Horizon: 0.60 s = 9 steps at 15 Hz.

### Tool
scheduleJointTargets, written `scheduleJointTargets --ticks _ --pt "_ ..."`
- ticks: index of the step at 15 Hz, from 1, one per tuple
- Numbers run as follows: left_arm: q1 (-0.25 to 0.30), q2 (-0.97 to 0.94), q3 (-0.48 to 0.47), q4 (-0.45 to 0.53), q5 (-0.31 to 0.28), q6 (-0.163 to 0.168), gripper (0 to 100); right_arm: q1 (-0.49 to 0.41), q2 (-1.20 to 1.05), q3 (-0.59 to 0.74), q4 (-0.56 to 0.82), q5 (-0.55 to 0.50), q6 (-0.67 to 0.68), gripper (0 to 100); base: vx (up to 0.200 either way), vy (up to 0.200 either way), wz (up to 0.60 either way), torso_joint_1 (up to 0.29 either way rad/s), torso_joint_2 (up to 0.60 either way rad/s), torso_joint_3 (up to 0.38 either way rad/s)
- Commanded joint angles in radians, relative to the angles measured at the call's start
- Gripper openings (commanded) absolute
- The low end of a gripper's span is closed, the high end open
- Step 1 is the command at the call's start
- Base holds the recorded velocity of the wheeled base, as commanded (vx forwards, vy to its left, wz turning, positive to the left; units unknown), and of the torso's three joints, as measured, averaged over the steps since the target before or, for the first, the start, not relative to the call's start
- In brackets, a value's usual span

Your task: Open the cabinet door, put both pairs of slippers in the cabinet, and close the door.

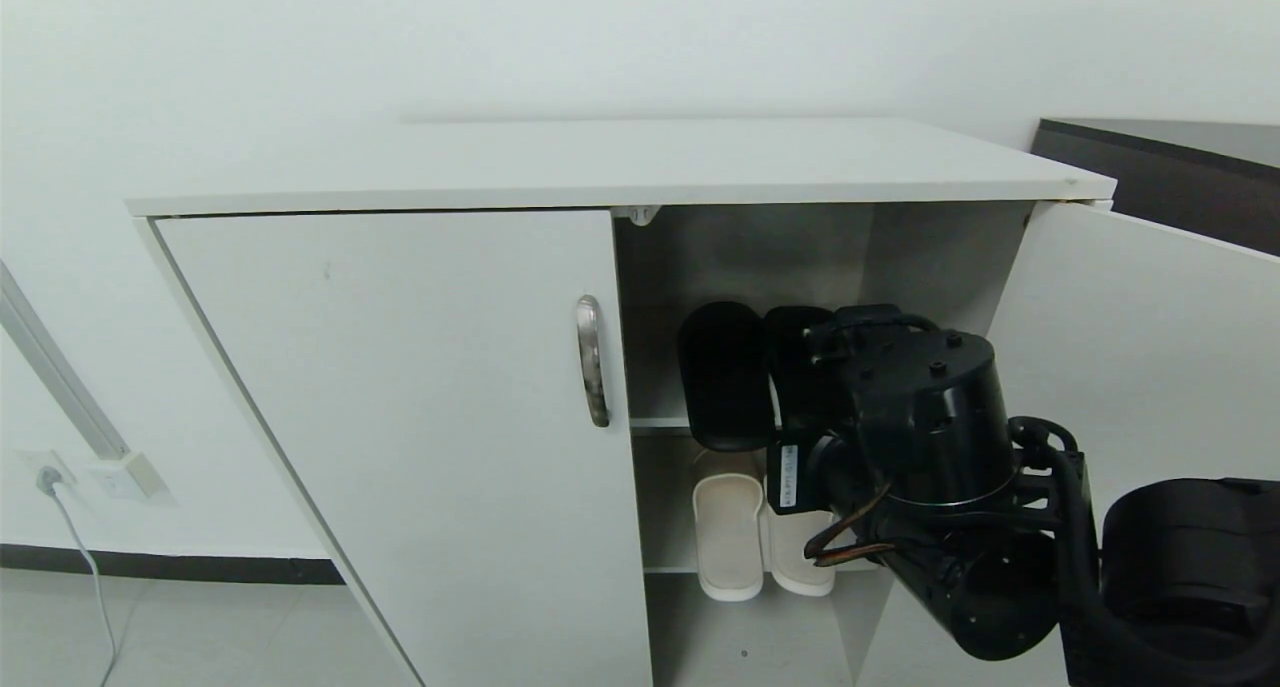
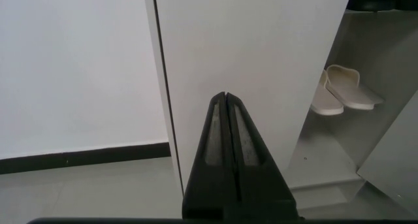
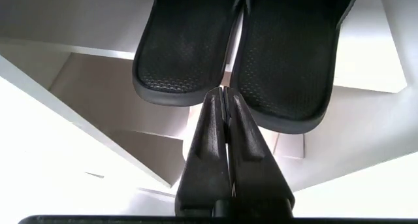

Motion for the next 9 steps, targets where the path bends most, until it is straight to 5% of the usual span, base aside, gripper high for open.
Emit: scheduleJointTargets --ticks 1,9 --pt "0.000 0.000 0.000 0.000 0.000 0.000 0 0.000 0.012 -0.001 -0.001 0.000 0.001 0 -0.200 0.000 0.00 0.007 0.00 0.002" --pt "0.000 0.000 0.000 0.000 0.000 0.000 0 -0.006 0.018 0.014 -0.001 0.000 0.006 0 -0.200 0.000 0.00 0.002 0.00 0.003"
